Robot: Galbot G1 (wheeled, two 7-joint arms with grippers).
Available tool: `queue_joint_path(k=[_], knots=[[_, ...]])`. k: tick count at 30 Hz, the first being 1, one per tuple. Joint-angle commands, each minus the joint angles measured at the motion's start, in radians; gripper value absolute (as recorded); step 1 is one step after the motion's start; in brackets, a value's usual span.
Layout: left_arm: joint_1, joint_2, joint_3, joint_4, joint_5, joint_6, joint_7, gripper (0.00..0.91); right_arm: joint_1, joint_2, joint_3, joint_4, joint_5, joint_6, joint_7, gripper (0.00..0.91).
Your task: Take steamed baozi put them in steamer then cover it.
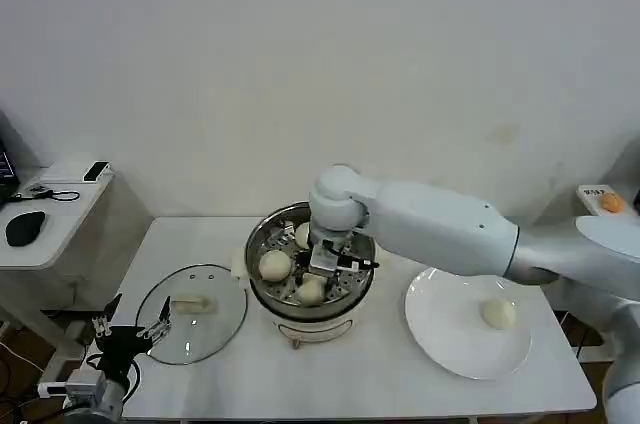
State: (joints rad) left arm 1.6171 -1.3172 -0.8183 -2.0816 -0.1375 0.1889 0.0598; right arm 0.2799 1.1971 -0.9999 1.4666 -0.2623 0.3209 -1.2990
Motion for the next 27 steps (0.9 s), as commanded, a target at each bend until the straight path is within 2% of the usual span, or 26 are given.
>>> queue_joint_path(k=[1,6,11,16,19,20,22,25,27], knots=[[-0.001,-0.001,0.001,0.003,0.0,0.0,0.001,0.907,-0.001,0.001,0.001,0.012,-0.018,-0.003,0.009,0.907],[-0.003,-0.002,0.004,0.002,0.0,0.001,0.002,0.907,0.009,-0.009,0.015,0.014,-0.029,-0.01,0.016,0.907],[-0.001,0.005,0.002,-0.003,0.0,0.001,0.003,0.907,0.037,-0.056,0.032,0.036,-0.006,-0.033,0.029,0.907],[-0.002,0.004,0.005,-0.011,-0.002,0.002,0.006,0.907,0.058,-0.13,0.122,0.031,0.018,-0.079,0.05,0.907],[-0.012,-0.002,0.01,-0.012,-0.002,0.003,0.008,0.907,0.074,-0.188,0.209,-0.01,0.055,-0.193,0.081,0.907],[-0.013,-0.002,0.013,-0.014,-0.003,0.004,0.009,0.907,0.076,-0.204,0.233,-0.023,0.068,-0.209,0.077,0.907],[-0.013,0.004,0.021,-0.018,-0.003,0.004,0.012,0.907,0.09,-0.249,0.25,-0.043,0.123,-0.289,0.058,0.907],[-0.014,0.014,0.027,-0.022,-0.006,0.005,0.013,0.907,0.103,-0.34,0.244,-0.047,0.223,-0.444,0.026,0.907],[-0.017,0.022,0.034,-0.021,-0.009,0.005,0.013,0.907,0.093,-0.396,0.243,-0.048,0.266,-0.548,0.026,0.907]])
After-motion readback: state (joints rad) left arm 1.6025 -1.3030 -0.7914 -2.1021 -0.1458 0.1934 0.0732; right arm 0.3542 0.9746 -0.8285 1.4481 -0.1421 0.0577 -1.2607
